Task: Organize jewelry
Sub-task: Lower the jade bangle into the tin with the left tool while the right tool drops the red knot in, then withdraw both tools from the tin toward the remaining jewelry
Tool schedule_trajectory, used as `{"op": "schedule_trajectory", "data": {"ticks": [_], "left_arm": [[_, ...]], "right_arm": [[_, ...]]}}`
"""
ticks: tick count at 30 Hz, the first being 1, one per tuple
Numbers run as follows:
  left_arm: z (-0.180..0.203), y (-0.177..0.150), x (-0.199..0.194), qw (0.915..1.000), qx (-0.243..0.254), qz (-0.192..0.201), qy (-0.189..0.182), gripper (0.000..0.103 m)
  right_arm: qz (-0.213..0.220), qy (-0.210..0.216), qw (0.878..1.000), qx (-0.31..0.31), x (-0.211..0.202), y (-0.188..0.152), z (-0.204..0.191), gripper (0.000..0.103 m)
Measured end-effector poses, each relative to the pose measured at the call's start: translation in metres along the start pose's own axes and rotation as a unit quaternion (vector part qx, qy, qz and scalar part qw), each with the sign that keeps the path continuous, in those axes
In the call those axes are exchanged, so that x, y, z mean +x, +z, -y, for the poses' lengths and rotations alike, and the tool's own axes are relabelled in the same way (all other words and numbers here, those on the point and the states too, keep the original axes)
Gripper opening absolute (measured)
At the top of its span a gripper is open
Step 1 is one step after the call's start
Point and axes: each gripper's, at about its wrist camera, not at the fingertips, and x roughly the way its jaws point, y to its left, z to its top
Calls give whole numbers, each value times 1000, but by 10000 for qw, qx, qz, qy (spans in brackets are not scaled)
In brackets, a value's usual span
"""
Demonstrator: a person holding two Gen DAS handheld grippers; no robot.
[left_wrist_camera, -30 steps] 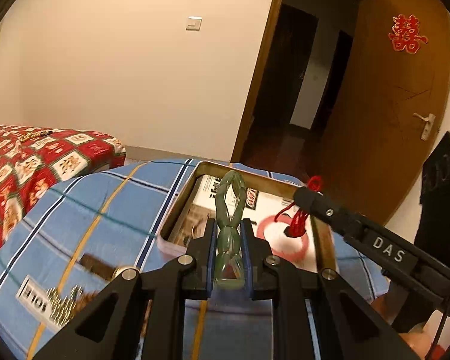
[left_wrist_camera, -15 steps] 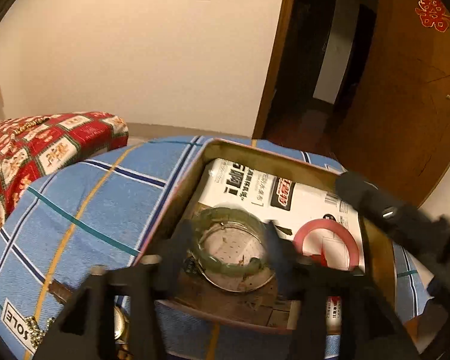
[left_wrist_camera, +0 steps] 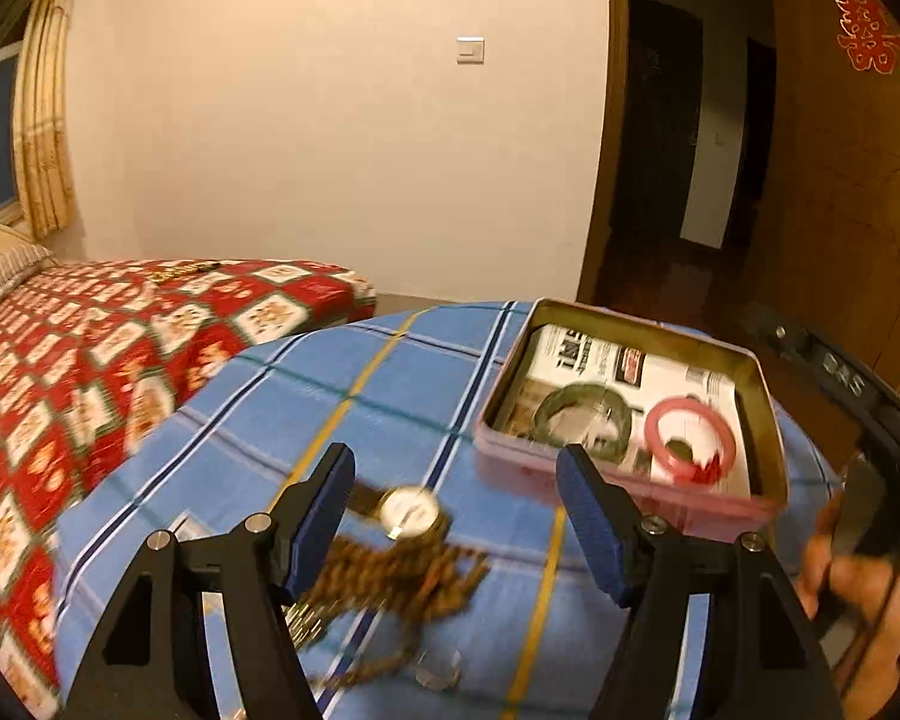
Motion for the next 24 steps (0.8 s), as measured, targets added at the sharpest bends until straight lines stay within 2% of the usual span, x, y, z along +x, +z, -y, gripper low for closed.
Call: {"op": "schedule_trajectory", "data": {"ticks": [3,5,9,14,24], "left_arm": [[-7,-15,-7,9999,-91,-100,-56,70],[-9,-24,-10,9996,-196,-147,-145,70],[-8,-37,-17,9989,-320,-169,-282,70],[-8,-51,-27,9988,-266,-223,-332,70],[-33,-71,-53,9989,-299,-175,-321,70]], "right_arm": [[9,-173,9998,-80,-6,-4,-4,81],[-154,-176,9997,-50,-10,-10,-6,83],[-397,-135,9991,-38,-22,-25,-11,83],[-453,-102,9986,-269,-37,-39,-26,83],[-648,66,9957,-656,-48,-60,-44,83]]}}
